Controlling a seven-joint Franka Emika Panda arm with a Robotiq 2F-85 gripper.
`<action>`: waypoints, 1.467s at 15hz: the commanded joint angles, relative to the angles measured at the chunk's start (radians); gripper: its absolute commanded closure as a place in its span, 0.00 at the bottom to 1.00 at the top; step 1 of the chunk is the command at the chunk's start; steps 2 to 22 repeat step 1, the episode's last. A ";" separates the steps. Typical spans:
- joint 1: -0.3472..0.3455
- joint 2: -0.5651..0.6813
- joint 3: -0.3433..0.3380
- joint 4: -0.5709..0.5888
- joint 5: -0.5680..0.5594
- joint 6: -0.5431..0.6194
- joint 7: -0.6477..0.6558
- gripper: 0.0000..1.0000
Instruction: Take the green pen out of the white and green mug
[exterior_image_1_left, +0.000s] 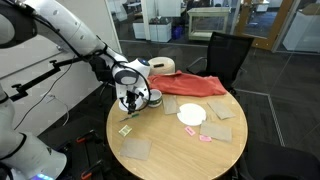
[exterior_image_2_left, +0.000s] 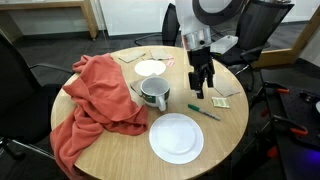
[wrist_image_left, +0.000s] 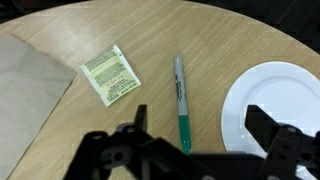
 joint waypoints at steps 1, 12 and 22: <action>0.007 0.001 -0.007 0.003 0.002 -0.004 -0.002 0.00; 0.007 0.001 -0.007 0.003 0.002 -0.004 -0.002 0.00; 0.007 0.001 -0.007 0.003 0.002 -0.004 -0.002 0.00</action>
